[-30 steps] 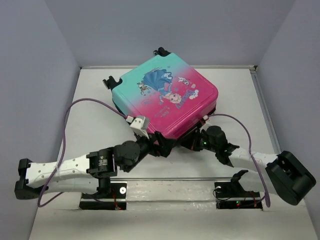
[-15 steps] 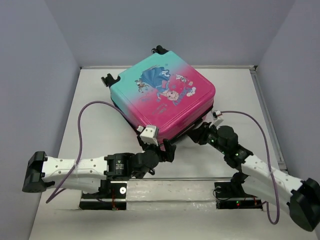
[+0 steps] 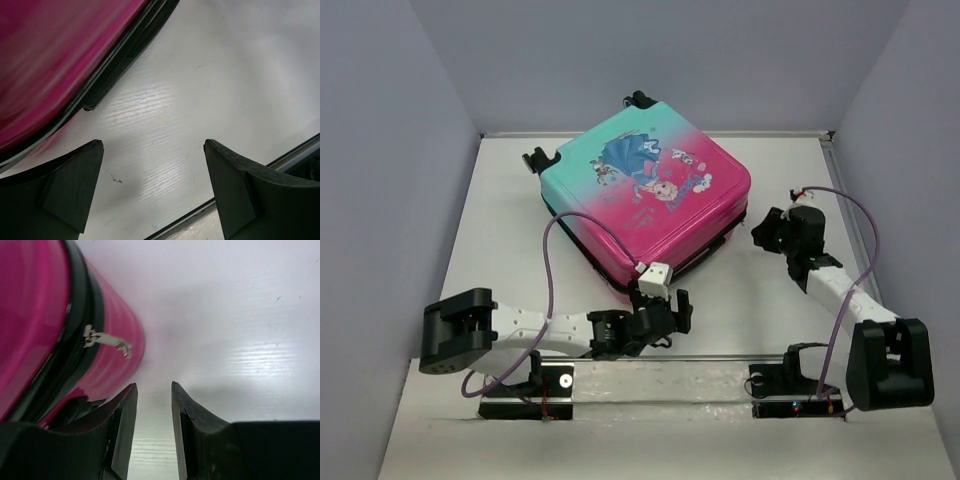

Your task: Pack the luggage

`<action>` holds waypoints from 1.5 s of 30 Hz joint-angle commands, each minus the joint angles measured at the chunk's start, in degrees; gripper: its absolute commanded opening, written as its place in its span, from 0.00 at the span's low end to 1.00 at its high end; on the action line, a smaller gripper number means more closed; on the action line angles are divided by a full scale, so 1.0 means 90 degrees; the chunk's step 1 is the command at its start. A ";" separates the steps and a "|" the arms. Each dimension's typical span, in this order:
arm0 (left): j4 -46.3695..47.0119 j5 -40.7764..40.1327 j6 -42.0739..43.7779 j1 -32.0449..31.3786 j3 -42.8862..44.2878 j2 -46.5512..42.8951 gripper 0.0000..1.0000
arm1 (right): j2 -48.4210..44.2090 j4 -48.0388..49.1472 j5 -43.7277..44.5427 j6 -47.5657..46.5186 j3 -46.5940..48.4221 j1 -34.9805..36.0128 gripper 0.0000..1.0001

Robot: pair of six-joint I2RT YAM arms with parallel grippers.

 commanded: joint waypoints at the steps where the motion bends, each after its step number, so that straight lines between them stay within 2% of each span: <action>1: 0.0889 -0.0088 -0.0035 0.0156 0.0187 0.0497 0.94 | 0.0282 0.1442 -0.2074 -0.0644 -0.0001 -0.0993 0.44; 5: 0.0938 -0.0068 0.0287 0.0185 0.0374 0.0810 0.94 | 0.0661 0.2292 -0.3498 -0.0527 -0.0042 -0.1550 0.62; 7: 0.0947 -0.0039 0.0191 0.0283 0.0238 0.0743 0.94 | 0.0993 0.3061 -0.4047 -0.0206 -0.0118 -0.1931 0.64; 8: 0.1005 0.0010 0.0093 0.0341 0.0160 0.0694 0.94 | 0.1362 0.3501 -0.4746 -0.0050 -0.0168 -0.2058 0.67; 9: 0.1045 0.0029 0.0083 0.0487 -0.0015 0.0587 0.94 | 0.1550 0.3921 -0.5004 0.0174 -0.0081 -0.2136 0.67; 11: 0.1094 0.0030 0.0063 0.0673 -0.0163 0.0489 0.94 | 0.2046 0.4149 -0.5725 0.0322 0.0056 -0.2205 0.67; 14: 0.1094 -0.0088 -0.0160 0.1063 -0.0485 0.0362 0.95 | 0.2565 0.5289 -0.6187 0.1092 -0.0002 -0.2205 0.69; 17: 0.1026 -0.0370 -0.0366 0.1347 -0.0914 0.0147 0.95 | 0.2743 0.5341 -0.6218 0.1241 0.0047 -0.2205 0.69; 20: 0.0890 -0.0458 -0.0523 0.1727 -0.1383 -0.0485 0.95 | 0.2558 0.5323 -0.6131 0.1125 -0.0051 -0.1904 0.69; 23: 0.0500 -0.0625 -0.0757 0.1933 -0.1716 -0.1130 0.95 | 0.2187 0.4378 -0.5819 0.0326 0.0114 -0.1659 0.69; 29: 0.0108 -0.0576 -0.0904 0.1934 -0.2087 -0.2050 0.94 | 0.2536 0.4180 -0.6304 0.0255 0.0544 -0.1474 0.70; 34: 0.0001 -0.0001 -0.0640 0.1846 -0.2234 -0.2977 0.93 | 0.2567 0.3808 -0.6238 -0.0292 0.0643 -0.1004 0.71; 37: -0.0379 0.0244 -0.0542 0.1846 -0.2176 -0.3709 0.92 | 0.2694 0.4285 -0.6091 -0.0136 0.0555 -0.1004 0.71; 41: -0.1558 0.0488 -0.0658 0.1846 -0.2020 -0.4588 0.93 | 0.3142 0.5379 -0.6344 0.0507 0.0447 -0.1004 0.70; 45: -0.2401 0.0654 -0.0845 0.2020 -0.1708 -0.5554 0.99 | 0.3543 0.6607 -0.6560 0.1210 0.0213 -0.1004 0.64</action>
